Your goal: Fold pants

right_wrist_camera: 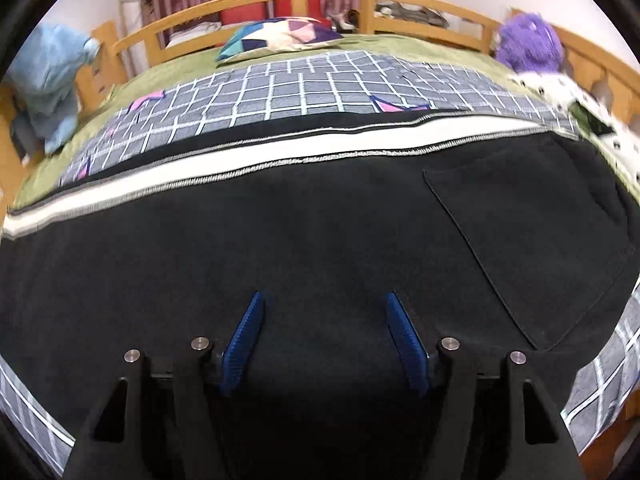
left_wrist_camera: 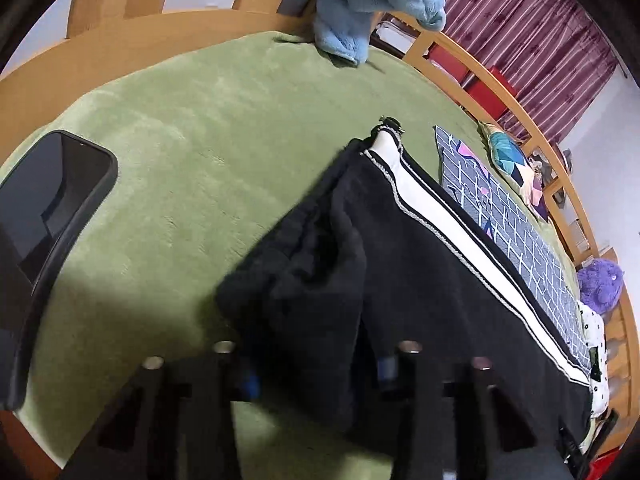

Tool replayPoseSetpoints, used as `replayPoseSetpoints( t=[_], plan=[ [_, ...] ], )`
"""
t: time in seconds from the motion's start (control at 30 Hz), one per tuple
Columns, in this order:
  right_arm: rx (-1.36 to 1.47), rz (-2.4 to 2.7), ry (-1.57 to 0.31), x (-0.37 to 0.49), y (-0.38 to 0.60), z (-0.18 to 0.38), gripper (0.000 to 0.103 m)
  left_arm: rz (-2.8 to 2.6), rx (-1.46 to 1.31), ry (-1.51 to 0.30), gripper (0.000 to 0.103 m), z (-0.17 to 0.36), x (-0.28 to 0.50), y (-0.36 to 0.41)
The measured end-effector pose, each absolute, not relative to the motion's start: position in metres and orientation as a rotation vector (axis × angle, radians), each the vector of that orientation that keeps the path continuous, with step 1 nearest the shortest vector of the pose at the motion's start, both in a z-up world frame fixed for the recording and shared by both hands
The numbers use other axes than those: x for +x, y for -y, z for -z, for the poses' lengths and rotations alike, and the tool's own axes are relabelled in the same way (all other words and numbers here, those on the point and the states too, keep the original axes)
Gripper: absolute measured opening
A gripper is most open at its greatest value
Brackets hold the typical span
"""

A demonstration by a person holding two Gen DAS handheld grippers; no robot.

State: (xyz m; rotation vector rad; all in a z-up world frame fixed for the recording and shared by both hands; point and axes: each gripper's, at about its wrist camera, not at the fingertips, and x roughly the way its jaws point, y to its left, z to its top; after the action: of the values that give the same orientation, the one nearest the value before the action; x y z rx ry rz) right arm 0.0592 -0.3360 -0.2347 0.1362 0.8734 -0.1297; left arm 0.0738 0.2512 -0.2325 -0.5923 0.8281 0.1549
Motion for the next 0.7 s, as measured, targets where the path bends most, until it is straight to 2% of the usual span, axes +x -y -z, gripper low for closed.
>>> replayPoseSetpoints(
  t=[0.07, 0.23, 0.4, 0.57, 0.7],
  plan=[
    [0.152, 0.141, -0.876, 0.06, 0.336, 0.235, 0.067, -0.147, -0.609, -0.81, 0.027, 0.231, 0.072, -0.255],
    [0.144, 0.171, -0.87, 0.057, 0.331, 0.233, 0.067, -0.21, -0.55, -0.801, 0.027, 0.225, 0.077, -0.245],
    [0.17, 0.172, -0.873, 0.047, 0.331, 0.222, 0.065, -0.228, -0.453, -0.762, 0.018, 0.204, 0.074, -0.235],
    [0.079, 0.166, -0.859, 0.039, 0.33, 0.21, 0.065, -0.207, -0.345, -0.717, 0.013, 0.16, 0.074, -0.211],
    [0.039, 0.161, -0.842, 0.033, 0.339, 0.201, 0.065, -0.112, -0.227, -0.638, 0.011, 0.102, 0.074, -0.159]
  ],
)
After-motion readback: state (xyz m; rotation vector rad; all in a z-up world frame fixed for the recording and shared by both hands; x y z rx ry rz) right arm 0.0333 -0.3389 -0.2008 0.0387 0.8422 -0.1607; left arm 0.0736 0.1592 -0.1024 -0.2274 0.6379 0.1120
